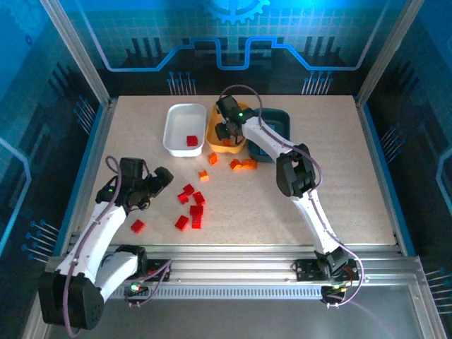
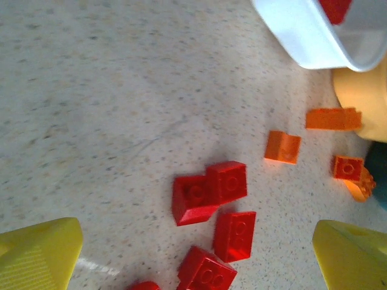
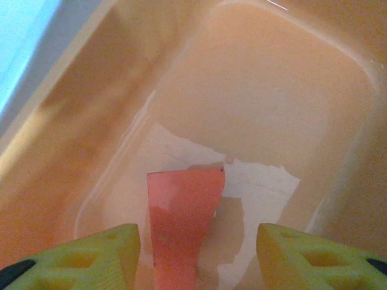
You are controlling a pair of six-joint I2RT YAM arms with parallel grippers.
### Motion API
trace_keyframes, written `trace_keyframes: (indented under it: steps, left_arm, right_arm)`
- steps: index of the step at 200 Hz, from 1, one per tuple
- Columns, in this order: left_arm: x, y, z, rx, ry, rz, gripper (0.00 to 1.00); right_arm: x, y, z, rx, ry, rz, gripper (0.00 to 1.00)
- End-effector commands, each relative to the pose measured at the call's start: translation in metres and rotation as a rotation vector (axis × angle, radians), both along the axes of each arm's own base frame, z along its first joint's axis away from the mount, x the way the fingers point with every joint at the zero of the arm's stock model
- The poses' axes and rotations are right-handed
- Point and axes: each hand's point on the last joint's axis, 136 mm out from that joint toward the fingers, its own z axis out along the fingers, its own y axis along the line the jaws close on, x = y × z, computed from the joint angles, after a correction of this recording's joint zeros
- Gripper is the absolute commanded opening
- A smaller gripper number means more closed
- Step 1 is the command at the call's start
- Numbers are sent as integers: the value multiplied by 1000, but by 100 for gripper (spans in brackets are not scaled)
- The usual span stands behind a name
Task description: Sort the legos into containers by color
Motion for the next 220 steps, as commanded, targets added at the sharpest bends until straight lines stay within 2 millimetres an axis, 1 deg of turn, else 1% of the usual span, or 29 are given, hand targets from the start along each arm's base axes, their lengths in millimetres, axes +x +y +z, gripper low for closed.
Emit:
trace_keyframes:
  steps: [1, 20, 32, 36, 38, 40, 48, 60, 74, 88, 109, 132, 146, 159, 180, 205, 220]
  left_arm:
    - [-23, 16, -8, -18, 109, 109, 99]
    - [-35, 29, -14, -27, 171, 188, 99]
    - [-44, 36, -21, -44, 212, 241, 99]
    - [-47, 38, -24, -48, 228, 261, 99]
    - [-49, 39, -25, -50, 236, 270, 99]
    - [-50, 41, -27, -52, 242, 282, 99]
    - [-56, 44, -33, -72, 270, 325, 99]
    - [-64, 46, -44, -104, 306, 380, 99]
    - [-72, 53, -52, -93, 344, 440, 99]
    - [-77, 56, -58, -94, 371, 471, 99]
    - [-91, 58, -68, -81, 444, 514, 99]
    - [-101, 62, -74, -59, 510, 547, 99]
    - [-103, 63, -74, -53, 532, 554, 99]
    - [-98, 62, -71, -60, 520, 535, 99]
    - [-95, 65, -69, -43, 520, 524, 99]
    - [-101, 63, -82, -44, 563, 529, 99]
    - [-100, 61, -92, -54, 574, 526, 99]
  right_arm:
    - [-5, 3, 18, 23, -4, 26, 56]
    - [-10, 4, 38, 69, -30, 25, 57]
    - [-16, 6, 56, 103, -50, 28, 57]
    - [-18, 7, 54, 107, -46, 29, 58]
    - [-19, 7, 66, 119, -63, 30, 58]
    - [-20, 6, 71, 125, -70, 29, 58]
    - [-27, 9, 81, 148, -79, 36, 59]
    - [-35, 10, 90, 164, -91, 45, 59]
    - [-45, 9, 99, 179, -100, 53, 60]
    - [-54, 4, 104, 196, -102, 56, 61]
    - [-65, -3, 111, 212, -111, 54, 61]
    - [-75, -10, 117, 235, -122, 55, 61]
    - [-78, -12, 118, 240, -125, 57, 62]
    - [-81, -14, 117, 241, -125, 58, 62]
    - [-84, -18, 117, 244, -125, 56, 62]
    - [-87, -24, 117, 260, -124, 48, 62]
    - [-90, -27, 119, 264, -127, 44, 63]
